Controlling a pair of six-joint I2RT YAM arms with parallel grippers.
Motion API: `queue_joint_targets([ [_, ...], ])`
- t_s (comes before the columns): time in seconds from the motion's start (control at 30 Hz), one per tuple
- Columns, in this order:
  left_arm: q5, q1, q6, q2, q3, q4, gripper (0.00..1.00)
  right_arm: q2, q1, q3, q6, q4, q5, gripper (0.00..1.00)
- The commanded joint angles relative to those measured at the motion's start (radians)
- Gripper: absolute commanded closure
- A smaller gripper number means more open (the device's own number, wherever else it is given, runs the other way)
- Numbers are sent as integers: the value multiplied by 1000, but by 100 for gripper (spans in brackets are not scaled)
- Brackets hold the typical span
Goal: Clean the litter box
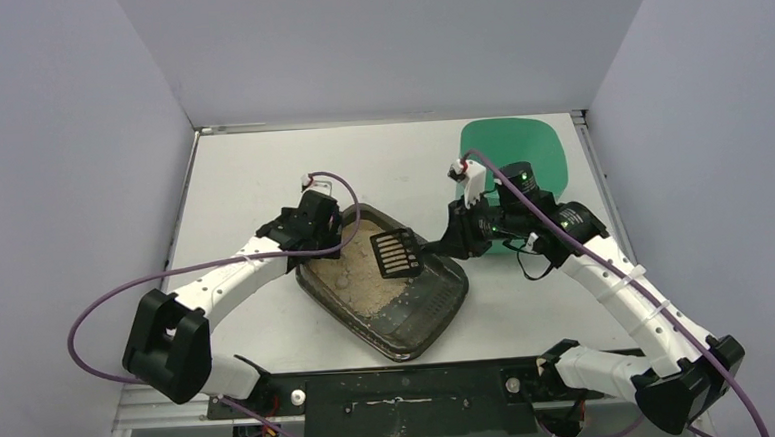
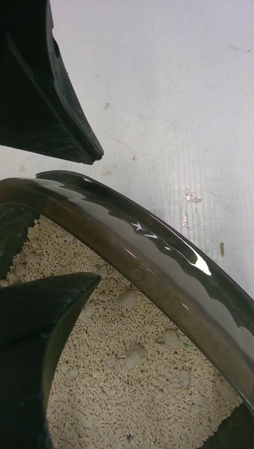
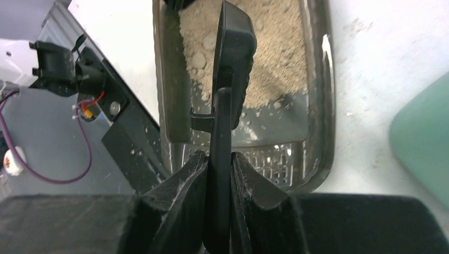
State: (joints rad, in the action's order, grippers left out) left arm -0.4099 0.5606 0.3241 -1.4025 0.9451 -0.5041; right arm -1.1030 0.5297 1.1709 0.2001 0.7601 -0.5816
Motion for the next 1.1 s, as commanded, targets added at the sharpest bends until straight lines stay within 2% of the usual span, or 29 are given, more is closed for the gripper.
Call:
queue_joint_targets([
  [0.0,3,-7,12,-21,53,-10,31,-9,1,-43,33,3,-85,100],
  [0.23,-28,-7,12,-42,68,-43,51,-31,18,-132,128,-66,-62,100],
  [0.33,-37,-7,7,-34,77,-57,64,-42,30,-147,157,-92,-38,100],
  [0.47,-43,-7,2,-16,79,-77,74,-69,38,-127,177,-66,24,100],
  [0.6,-41,-6,3,14,71,-80,91,-100,49,-106,195,-41,62,100],
  [0.7,-42,-5,4,45,65,-86,98,-124,49,-82,200,2,139,100],
  [0.93,-46,39,-15,139,49,-64,100,-183,53,-29,215,20,177,100],
  [1.07,-117,101,-28,176,42,-64,100,-219,61,2,220,39,198,100],
])
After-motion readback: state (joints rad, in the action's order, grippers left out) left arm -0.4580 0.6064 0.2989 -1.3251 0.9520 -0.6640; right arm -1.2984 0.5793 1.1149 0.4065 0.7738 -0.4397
